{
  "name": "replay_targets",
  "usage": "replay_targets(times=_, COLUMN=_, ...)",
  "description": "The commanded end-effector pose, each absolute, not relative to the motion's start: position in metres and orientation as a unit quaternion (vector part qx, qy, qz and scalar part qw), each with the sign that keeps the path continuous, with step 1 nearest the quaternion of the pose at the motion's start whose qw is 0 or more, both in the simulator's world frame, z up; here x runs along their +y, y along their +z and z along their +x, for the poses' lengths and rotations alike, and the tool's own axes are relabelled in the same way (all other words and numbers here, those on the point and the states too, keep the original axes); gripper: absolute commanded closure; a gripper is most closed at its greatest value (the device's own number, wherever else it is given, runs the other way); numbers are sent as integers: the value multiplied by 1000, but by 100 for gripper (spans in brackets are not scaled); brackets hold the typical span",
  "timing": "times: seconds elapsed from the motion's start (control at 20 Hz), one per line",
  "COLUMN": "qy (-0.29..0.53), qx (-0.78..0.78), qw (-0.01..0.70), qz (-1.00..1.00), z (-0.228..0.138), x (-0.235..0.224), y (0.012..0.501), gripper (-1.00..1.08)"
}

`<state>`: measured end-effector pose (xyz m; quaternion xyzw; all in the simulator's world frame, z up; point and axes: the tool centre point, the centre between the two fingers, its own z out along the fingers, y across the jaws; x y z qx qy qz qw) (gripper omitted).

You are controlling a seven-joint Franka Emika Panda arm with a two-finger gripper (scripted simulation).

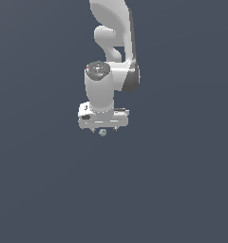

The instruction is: Pick up the object and move it to a goal position.

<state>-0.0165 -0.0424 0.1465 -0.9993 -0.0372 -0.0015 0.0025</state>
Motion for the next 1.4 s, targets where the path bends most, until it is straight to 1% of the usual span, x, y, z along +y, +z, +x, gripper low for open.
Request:
replay_targets(times=0.0, qy=-1, qx=-61, qw=2, qz=-998, z=-23, x=-46, y=137, gripper=-92)
replay_targets(times=0.4, qy=0, qx=-157, qw=0, qz=-988, z=-52, x=-56, y=102, gripper=-92)
replay_targets(times=0.75, qy=0, qx=-218, qw=0, qz=-976, z=-72, x=-61, y=81, gripper=-92)
replay_targets(times=1.05, qy=0, qx=-245, qw=0, qz=-970, z=-81, x=-63, y=73, gripper=-92)
replay_targets(times=1.35, qy=0, qx=-248, qw=0, qz=-969, z=-82, x=-63, y=71, gripper=-92)
